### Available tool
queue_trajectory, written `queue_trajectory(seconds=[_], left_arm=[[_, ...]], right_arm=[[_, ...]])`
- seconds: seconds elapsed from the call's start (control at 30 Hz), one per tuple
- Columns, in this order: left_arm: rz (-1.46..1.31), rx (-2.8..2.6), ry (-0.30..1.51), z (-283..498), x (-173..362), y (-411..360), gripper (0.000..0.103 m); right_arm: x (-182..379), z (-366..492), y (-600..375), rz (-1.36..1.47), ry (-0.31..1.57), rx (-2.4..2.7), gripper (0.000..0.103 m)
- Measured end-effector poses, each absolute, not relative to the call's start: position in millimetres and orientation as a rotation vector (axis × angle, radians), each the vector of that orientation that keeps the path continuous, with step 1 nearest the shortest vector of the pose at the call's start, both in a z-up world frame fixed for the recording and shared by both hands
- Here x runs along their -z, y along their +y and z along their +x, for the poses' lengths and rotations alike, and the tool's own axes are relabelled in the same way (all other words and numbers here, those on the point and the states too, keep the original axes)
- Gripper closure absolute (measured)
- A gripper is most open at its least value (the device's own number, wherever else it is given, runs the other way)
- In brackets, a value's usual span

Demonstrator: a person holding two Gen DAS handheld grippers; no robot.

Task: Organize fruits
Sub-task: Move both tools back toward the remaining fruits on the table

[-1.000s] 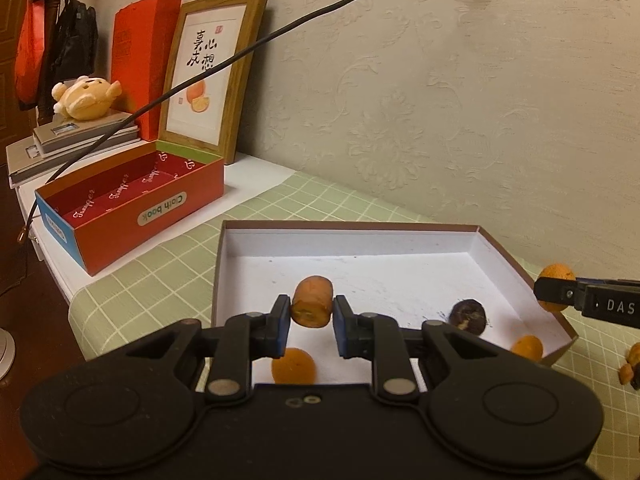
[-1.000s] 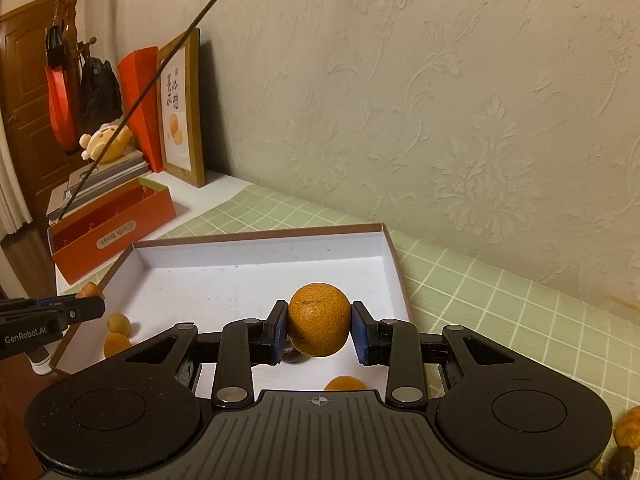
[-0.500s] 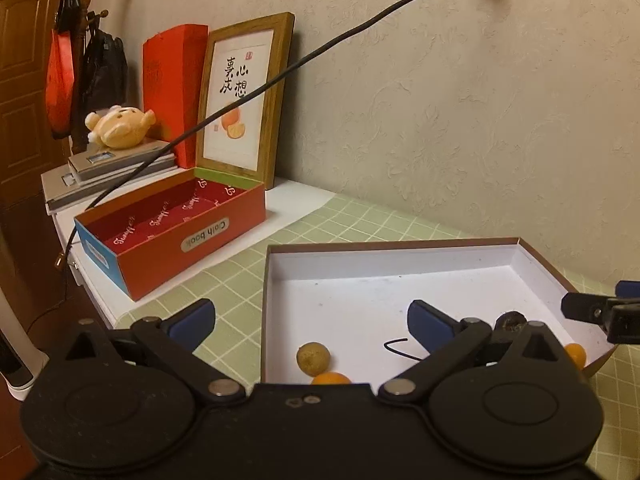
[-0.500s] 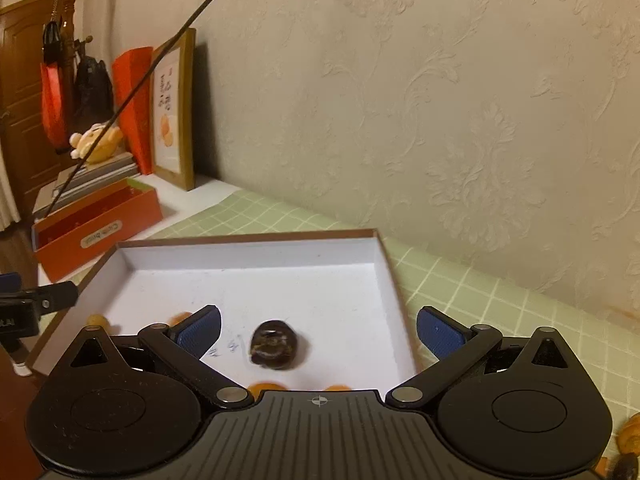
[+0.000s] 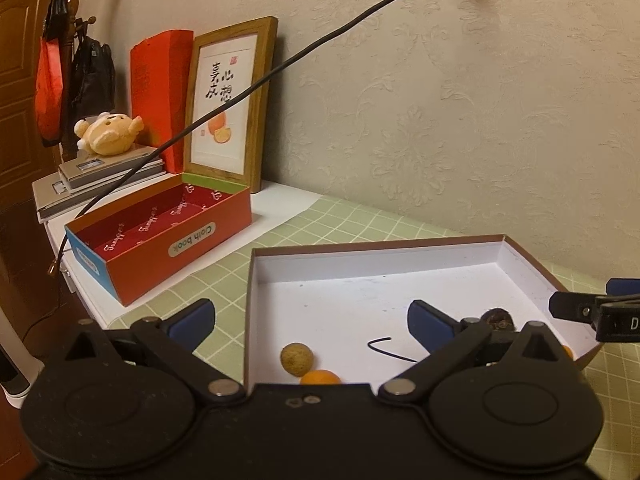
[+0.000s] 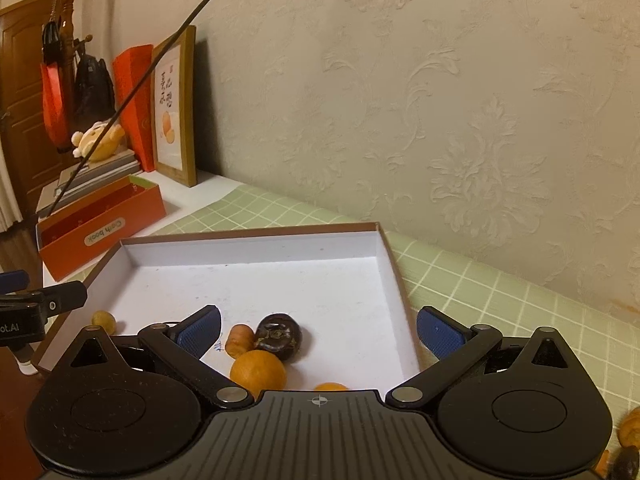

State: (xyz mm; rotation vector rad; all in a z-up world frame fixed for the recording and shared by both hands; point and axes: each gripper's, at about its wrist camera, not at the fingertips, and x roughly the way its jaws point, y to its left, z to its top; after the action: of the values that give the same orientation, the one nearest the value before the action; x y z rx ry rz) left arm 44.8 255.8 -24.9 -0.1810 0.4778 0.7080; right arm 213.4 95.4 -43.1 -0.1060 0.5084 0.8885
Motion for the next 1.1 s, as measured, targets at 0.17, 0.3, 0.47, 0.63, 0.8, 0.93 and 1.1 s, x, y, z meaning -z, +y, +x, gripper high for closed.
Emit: queue_trajectory(seconds=[0.17,0.3,0.47,0.63,0.8,0.93,1.1], left_arm=[[-0.177,-0.652,0.458,47,15,238,0.006],[-0.152,-0.59,0.452,55,11,218,0.006],[-0.13,-0.514,0.448,67,8,191,0.007],[-0.114,-0.459,0.452,78,10,165,0.009],[-0.098,-0.407,0.46,91,13,141,0.009],[-0.093,-0.365,0.468,102,16,121,0.009],[-0.085,-0.308,0.491,119,24,94,0.009]], right_arm=[[35,211,71,-0.099,0.492,-0.859,0.0],[27,207,42,-0.102,0.463,-0.82,0.0],[20,209,-4,-0.079,0.427,-0.738,0.0],[18,222,-51,-0.031,0.447,-0.635,0.0],[15,223,-95,-0.01,0.44,-0.56,0.0],[17,222,-129,-0.006,0.446,-0.503,0.0],[20,217,-174,0.003,0.463,-0.434,0.0]])
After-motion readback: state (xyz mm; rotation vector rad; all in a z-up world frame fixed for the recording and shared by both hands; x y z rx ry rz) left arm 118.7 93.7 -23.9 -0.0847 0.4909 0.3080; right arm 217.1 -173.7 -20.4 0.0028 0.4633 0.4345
